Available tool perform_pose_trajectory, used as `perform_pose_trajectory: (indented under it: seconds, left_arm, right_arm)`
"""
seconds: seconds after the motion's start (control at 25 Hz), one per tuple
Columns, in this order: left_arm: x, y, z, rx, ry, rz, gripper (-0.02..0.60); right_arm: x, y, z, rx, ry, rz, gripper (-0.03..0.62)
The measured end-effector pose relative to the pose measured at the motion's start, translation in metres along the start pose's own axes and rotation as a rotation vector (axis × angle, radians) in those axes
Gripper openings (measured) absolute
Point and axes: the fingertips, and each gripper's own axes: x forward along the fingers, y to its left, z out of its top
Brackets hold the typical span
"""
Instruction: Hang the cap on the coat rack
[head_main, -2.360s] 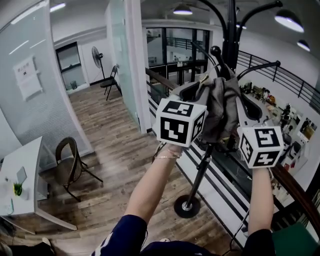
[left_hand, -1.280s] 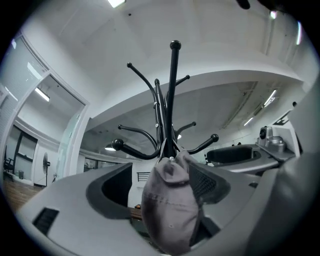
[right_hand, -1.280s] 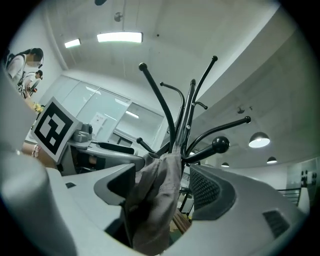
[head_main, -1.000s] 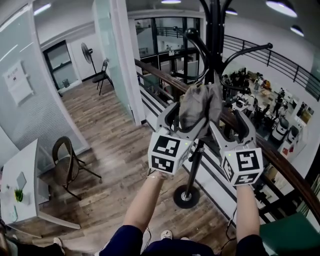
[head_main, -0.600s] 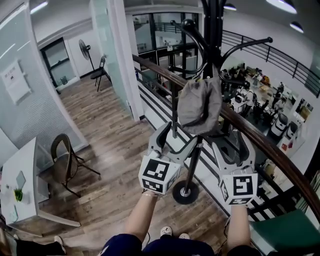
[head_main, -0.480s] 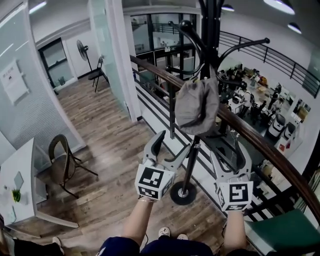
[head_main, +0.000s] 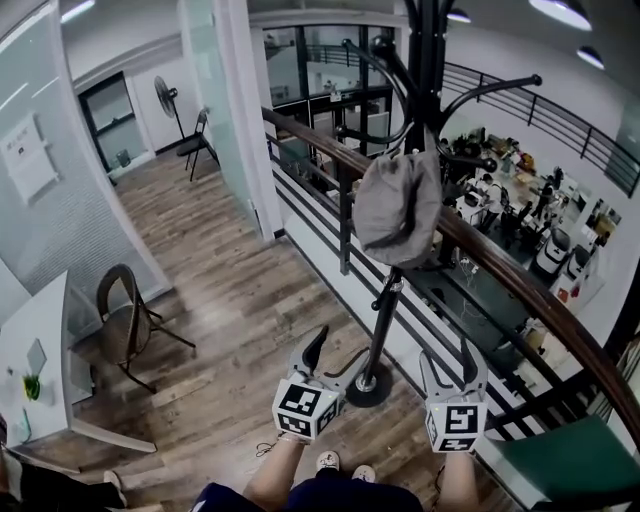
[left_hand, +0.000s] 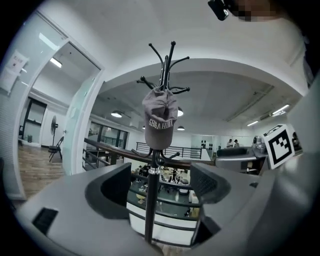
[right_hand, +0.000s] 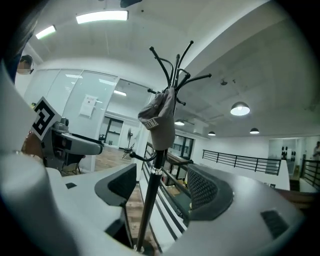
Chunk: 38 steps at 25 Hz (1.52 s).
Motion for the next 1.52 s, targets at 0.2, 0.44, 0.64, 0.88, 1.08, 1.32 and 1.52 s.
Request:
perform_pose_trajectory:
  seconds: [0.2, 0.44, 0.64, 0.88, 1.08, 1.32, 1.52]
  left_arm:
    - [-0.02, -0.006, -0.044, -0.06, 0.05, 0.02, 0.356]
    - [-0.028, -0.003, -0.056, -0.005, 0.092, 0.05, 0.356]
    - [-0.025, -0.006, -0.045, 0.0, 0.064, 0.038, 0.353]
    - [-0.027, -0.006, -0.019, 0.034, -0.011, 0.055, 0.154]
    - [-0.027, -0.002, -0.012, 0.016, -0.031, 0.089, 0.005]
    - [-0.027, -0.003, -0.003, 0.022, -0.058, 0.08, 0.003]
    - [-0.021, -0.007, 0.001, 0.052, -0.06, 0.07, 0.003]
  right_arm:
    - [-0.013, 0.015, -0.053, 0.008, 0.103, -0.006, 0.319]
    - [-0.027, 0.012, -0.068, 0.033, 0.13, -0.056, 0.318]
    - [-0.026, 0.014, -0.052, 0.022, 0.089, -0.058, 0.308]
    - [-0.027, 0.011, -0.03, -0.011, 0.065, -0.083, 0.125]
    - [-0.026, 0.017, -0.013, -0.022, 0.014, -0.057, 0.009]
    - [-0.026, 0.022, -0.004, 0.035, -0.054, -0.021, 0.009]
    - [-0.022, 0.02, -0.005, 0.021, -0.047, -0.011, 0.008]
